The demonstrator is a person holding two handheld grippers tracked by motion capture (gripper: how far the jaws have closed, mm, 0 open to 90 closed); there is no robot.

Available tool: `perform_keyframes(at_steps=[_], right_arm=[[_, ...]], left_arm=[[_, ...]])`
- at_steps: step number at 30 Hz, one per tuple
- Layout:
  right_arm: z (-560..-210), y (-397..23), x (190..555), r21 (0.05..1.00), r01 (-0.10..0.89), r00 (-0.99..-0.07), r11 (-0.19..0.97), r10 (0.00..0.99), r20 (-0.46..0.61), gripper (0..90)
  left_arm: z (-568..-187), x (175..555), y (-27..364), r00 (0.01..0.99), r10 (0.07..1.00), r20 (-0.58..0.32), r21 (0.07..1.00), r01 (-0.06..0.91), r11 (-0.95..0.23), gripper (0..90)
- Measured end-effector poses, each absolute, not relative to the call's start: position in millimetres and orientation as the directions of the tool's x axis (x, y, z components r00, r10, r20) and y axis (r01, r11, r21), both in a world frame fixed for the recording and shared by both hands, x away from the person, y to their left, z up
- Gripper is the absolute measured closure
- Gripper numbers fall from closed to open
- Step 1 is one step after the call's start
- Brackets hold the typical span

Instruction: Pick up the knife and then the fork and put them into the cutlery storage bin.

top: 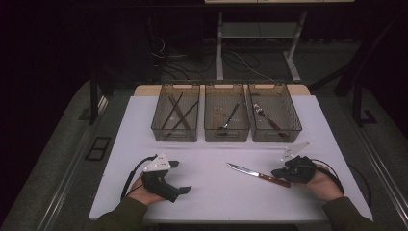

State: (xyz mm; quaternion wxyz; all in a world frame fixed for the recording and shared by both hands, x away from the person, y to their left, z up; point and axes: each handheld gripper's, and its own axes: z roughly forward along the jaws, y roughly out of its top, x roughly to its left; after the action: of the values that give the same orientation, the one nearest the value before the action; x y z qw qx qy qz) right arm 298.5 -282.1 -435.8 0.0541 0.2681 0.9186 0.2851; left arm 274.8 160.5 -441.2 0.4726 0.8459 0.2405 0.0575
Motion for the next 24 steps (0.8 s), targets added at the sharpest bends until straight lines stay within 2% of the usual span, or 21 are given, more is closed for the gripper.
perform_keyframes(at_steps=[6,11,14,24], right_arm=[[-432,-283,299,0.56,0.467,-0.844,0.684,0.534,0.05,89.7],[-421,-280,297,0.606,0.47,-0.84,0.642,0.536,0.084,76.2],[-423,-271,296,0.608,0.463,-0.849,0.645,0.52,0.094,71.0],[-439,-252,301,0.59,0.441,-0.867,0.676,0.49,0.086,72.5]], left_arm=[[-441,275,160,0.879,0.458,-0.131,0.827,0.352,-0.439,0.0],[-442,275,160,0.879,0.458,-0.13,0.825,0.352,-0.442,0.0],[-442,275,160,0.879,0.459,-0.131,0.826,0.353,-0.44,0.0],[-442,275,160,0.879,0.458,-0.131,0.825,0.352,-0.441,0.0]])
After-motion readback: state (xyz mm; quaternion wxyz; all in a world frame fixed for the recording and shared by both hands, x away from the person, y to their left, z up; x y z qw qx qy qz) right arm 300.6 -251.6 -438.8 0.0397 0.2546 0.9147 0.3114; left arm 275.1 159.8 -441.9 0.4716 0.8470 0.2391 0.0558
